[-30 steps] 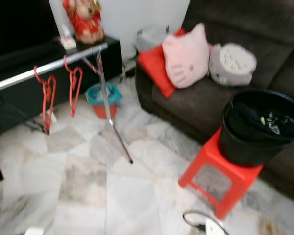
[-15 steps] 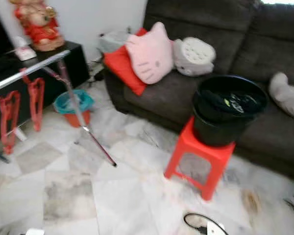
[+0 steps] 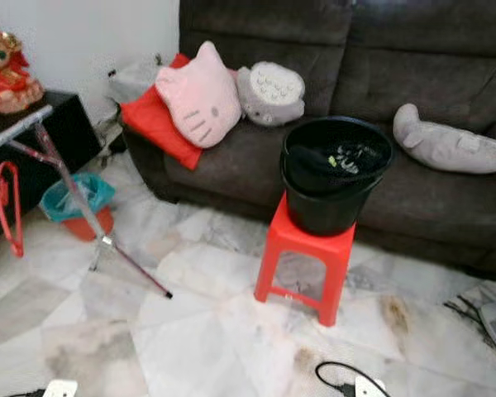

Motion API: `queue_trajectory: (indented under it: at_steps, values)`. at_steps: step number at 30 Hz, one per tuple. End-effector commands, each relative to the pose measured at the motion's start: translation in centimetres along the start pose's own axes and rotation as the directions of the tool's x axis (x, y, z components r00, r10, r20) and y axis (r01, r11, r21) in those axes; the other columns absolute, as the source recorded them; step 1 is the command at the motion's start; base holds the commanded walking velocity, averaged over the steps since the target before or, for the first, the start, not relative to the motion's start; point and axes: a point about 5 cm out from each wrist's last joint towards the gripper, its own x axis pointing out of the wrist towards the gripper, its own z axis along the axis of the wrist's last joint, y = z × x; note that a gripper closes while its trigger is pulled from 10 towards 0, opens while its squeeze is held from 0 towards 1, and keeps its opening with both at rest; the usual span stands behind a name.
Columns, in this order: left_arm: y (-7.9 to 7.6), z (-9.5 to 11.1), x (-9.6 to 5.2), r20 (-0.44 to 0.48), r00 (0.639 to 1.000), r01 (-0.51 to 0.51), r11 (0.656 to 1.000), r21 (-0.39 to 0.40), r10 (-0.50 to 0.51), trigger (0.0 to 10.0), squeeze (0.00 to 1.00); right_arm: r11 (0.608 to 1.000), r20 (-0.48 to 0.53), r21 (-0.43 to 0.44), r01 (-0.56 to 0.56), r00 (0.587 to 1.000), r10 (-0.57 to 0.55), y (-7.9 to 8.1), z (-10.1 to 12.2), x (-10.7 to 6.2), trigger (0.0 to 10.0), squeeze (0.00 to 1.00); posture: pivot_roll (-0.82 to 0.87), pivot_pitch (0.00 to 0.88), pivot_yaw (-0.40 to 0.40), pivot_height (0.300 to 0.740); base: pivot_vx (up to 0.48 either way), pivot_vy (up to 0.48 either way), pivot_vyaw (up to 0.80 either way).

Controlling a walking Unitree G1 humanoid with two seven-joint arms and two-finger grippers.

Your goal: Hang hanger

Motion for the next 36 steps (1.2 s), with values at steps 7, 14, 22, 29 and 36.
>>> queue_trajectory:
  at_steps: [7, 14, 22, 29, 36]
  values:
    - [0.7, -0.3, -0.1, -0.015, 1.000, -0.010, 0.999, 0.038, 0.010, 10.0, 0.00, 1.000, -0.009, 0.027, -0.005, 1.000, 0.005, 0.9, -0.8, -0.1, 10.0, 0.00, -0.09, 0.000, 0.061, 0.719, 0.000, 0.000, -0.60]
    - [0.8, -0.2, -0.1, -0.008, 1.000, -0.015, 0.999, 0.045, 0.015, 10.0, 0.00, 1.000, -0.003, 0.000, -0.021, 1.000, 0.021, 1.8, -0.8, 0.0, 10.0, 0.00, -0.12, 0.000, 0.040, 0.719, 0.000, 0.000, -0.60]
    - [0.1, 0.1, 0.0, 0.000, 1.000, -0.003, 1.000, 0.027, 0.003, 10.0, 0.00, 0.999, 0.044, 0.041, 0.007, 0.999, -0.009, 0.6, 0.6, 0.1, 10.0, 0.00, -0.07, 0.000, 0.042, 0.719, 0.000, 0.000, -0.23]
    - [-0.3, -0.1, 0.0, -0.004, 1.000, -0.008, 1.000, -0.002, 0.008, 10.0, 0.00, 0.999, 0.058, 0.039, 0.011, 0.998, -0.013, 0.8, 0.9, 0.2, 10.0, 0.00, -0.06, 0.000, 0.021, 0.719, 0.000, 0.000, 0.00]
    - [-0.3, -0.3, 0.0, -0.009, 1.000, -0.008, 1.000, -0.001, 0.008, 10.0, 0.00, 0.999, 0.134, 0.020, 0.043, 0.990, -0.045, -0.1, 2.5, 0.2, 10.0, 0.00, -0.07, 0.000, 0.021, 0.719, 0.034, 0.000, 0.00]
